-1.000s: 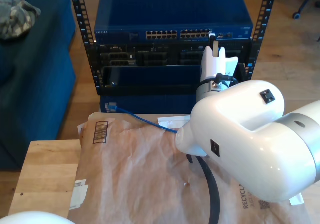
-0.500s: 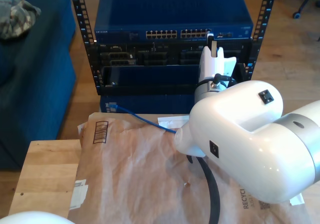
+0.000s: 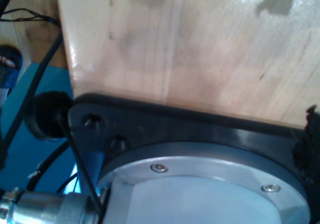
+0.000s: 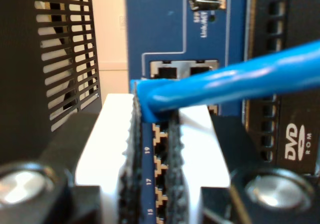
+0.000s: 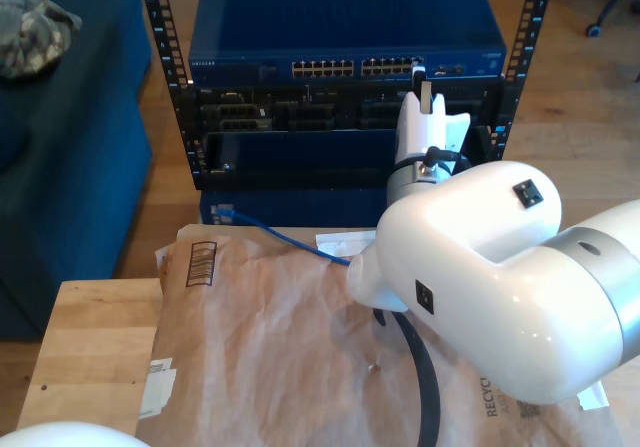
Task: Grab the cable and plug it in
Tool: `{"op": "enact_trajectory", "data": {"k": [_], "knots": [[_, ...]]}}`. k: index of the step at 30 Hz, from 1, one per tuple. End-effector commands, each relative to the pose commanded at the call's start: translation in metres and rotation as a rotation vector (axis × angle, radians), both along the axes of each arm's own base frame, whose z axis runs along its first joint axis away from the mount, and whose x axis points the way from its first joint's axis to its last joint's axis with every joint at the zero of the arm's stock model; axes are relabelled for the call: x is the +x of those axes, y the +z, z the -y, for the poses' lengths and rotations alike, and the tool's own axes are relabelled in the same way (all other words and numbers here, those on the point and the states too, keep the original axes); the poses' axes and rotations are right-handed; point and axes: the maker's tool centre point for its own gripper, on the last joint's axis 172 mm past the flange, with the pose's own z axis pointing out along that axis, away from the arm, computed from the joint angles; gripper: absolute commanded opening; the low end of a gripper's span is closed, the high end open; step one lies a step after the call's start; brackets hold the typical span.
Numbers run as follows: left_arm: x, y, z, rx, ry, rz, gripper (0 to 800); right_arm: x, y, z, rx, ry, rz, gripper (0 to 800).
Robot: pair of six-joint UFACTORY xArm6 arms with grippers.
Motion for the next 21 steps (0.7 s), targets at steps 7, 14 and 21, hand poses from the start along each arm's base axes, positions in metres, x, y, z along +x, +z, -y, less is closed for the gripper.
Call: {"op": "enact_trajectory", "data": {"k": [7, 14, 21], "knots": [[0.0000, 0.0000, 0.0000, 0.000, 0.000, 0.000, 800, 0.0005, -0.0044, 0.0009, -0.001, -0.001, -0.005, 0], [0.0000, 0.0000, 0.0000, 0.000, 0.000, 0.000, 800, 0.0019, -0.0021, 0.0013, 0.002, -0.003, 0.000, 0], [0.0000, 0.0000, 0.0000, 0.000, 0.000, 0.000, 800, 0.0025, -0.0016, 0.0037, 0.004, -0.007, 0.001, 0]]}}
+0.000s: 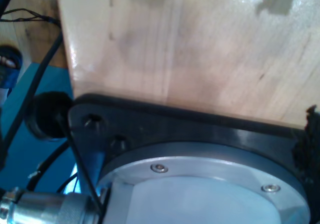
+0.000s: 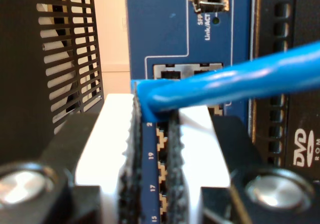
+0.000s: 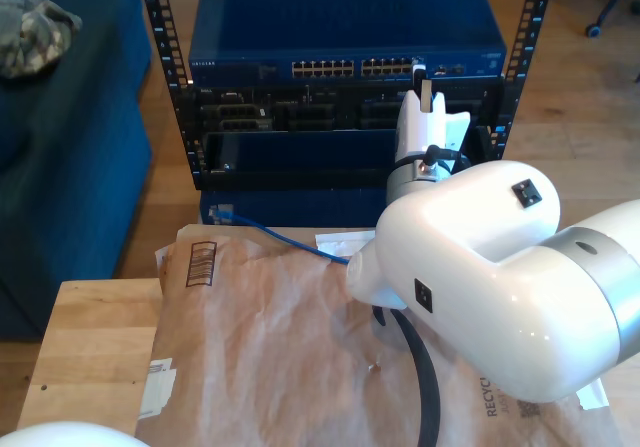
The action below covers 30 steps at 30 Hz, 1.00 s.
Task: Grab the cable and plug it in
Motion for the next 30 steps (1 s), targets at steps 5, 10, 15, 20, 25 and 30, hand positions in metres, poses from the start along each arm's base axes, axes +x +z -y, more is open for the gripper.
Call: {"op": "enact_trajectory", "data": {"k": [5, 10, 15, 20, 25, 30], "knots": [[0.000, 0.000, 0.000, 0.000, 0.000, 0.000, 800, 0.000, -0.002, 0.001, -0.001, -0.001, -0.004, 0], [0.000, 0.000, 0.000, 0.000, 0.000, 0.000, 800, 0.001, 0.005, 0.001, 0.004, -0.001, 0.007, 0], [0.000, 0.000, 0.000, 0.000, 0.000, 0.000, 800, 0.000, 0.005, 0.001, 0.006, -0.002, 0.005, 0], [0.000, 0.000, 0.000, 0.000, 0.000, 0.000, 800, 0.002, -0.001, 0.001, 0.004, 0.001, -0.010, 0], [0.000, 0.000, 0.001, -0.002, 0.000, 0.000, 800, 0.003, -0.003, 0.004, 0.004, -0.003, -0.015, 0], [0.000, 0.000, 0.000, 0.000, 0.000, 0.000, 800, 0.004, 0.000, 0.005, 0.007, -0.005, -0.009, 0]]}}
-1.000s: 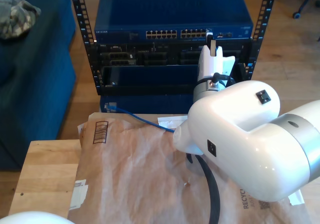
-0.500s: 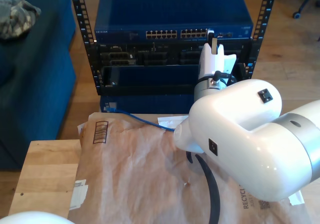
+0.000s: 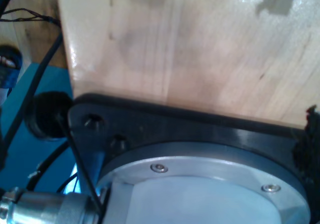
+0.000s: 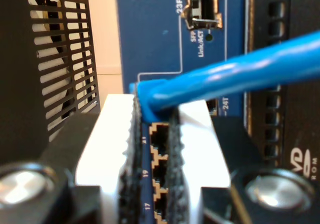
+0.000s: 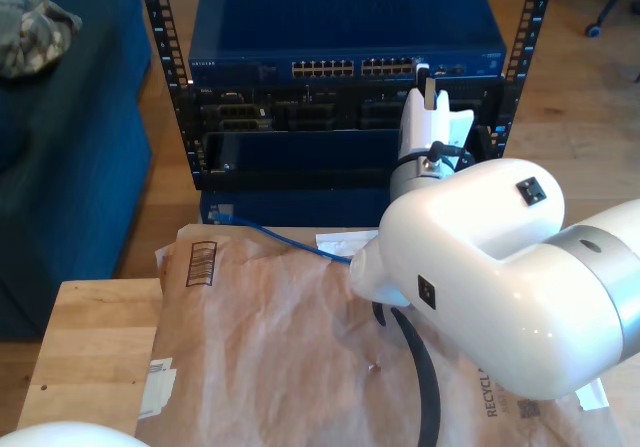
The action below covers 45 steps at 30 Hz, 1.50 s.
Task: Grab the cable and plug it in
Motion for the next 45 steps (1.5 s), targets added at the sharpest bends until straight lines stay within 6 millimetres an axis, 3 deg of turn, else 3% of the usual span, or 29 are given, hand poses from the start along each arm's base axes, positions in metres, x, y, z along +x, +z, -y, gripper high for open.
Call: {"op": "enact_trajectory", "data": {"k": [34, 37, 39, 45], "knots": [[0.000, 0.000, 0.000, 0.000, 0.000, 0.000, 800, 0.010, -0.001, -0.011, 0.014, 0.020, -0.015, 0], [0.000, 0.000, 0.000, 0.000, 0.000, 0.000, 800, 0.009, -0.002, -0.010, 0.010, 0.019, -0.019, 190], [0.000, 0.000, 0.000, 0.000, 0.000, 0.000, 800, 0.007, -0.002, -0.012, 0.006, 0.026, -0.019, 263], [0.000, 0.000, 0.000, 0.000, 0.000, 0.000, 800, -0.022, -0.004, -0.009, -0.019, 0.040, -0.075, 311]]}}
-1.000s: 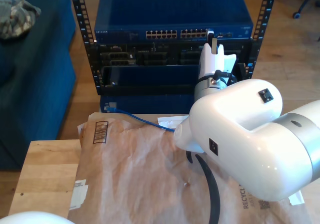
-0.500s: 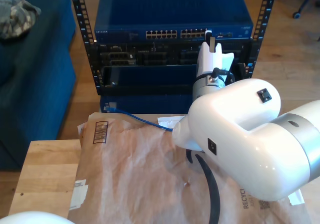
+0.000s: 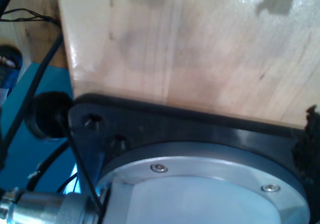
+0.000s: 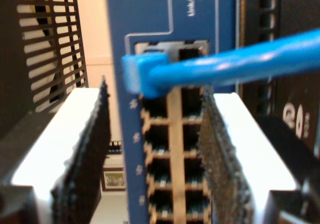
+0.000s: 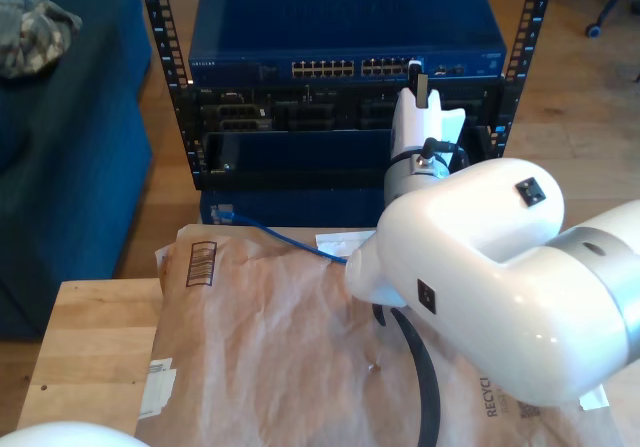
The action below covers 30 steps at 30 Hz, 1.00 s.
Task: Grab the cable and plug it in
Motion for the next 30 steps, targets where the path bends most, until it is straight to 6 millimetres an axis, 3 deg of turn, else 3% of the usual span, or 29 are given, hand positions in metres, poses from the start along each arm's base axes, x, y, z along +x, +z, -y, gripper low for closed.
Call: {"op": "enact_trajectory", "data": {"k": [4, 8, 9, 11, 13, 21, 27, 30], "knots": [[0.000, 0.000, 0.000, 0.000, 0.000, 0.000, 800, -0.023, 0.000, 0.003, -0.014, 0.034, -0.078, 394], [0.000, 0.000, 0.000, 0.000, 0.000, 0.000, 800, -0.053, 0.005, -0.007, -0.083, 0.127, -0.152, 474], [0.000, 0.000, 0.000, 0.000, 0.000, 0.000, 800, -0.060, 0.002, -0.008, -0.099, 0.149, -0.184, 529], [0.000, 0.000, 0.000, 0.000, 0.000, 0.000, 800, -0.072, -0.005, -0.007, -0.128, 0.185, -0.254, 551], [0.000, 0.000, 0.000, 0.000, 0.000, 0.000, 800, -0.085, -0.009, -0.004, -0.194, 0.219, -0.310, 628], [0.000, 0.000, 0.000, 0.000, 0.000, 0.000, 800, -0.124, -0.018, 0.077, -0.473, 0.244, -0.508, 759], [0.000, 0.000, 0.000, 0.000, 0.000, 0.000, 800, -0.143, -0.021, 0.158, -0.612, 0.230, -0.651, 794], [0.000, 0.000, 0.000, 0.000, 0.000, 0.000, 800, -0.169, -0.028, 0.209, -0.583, 0.205, -0.751, 794]]}}
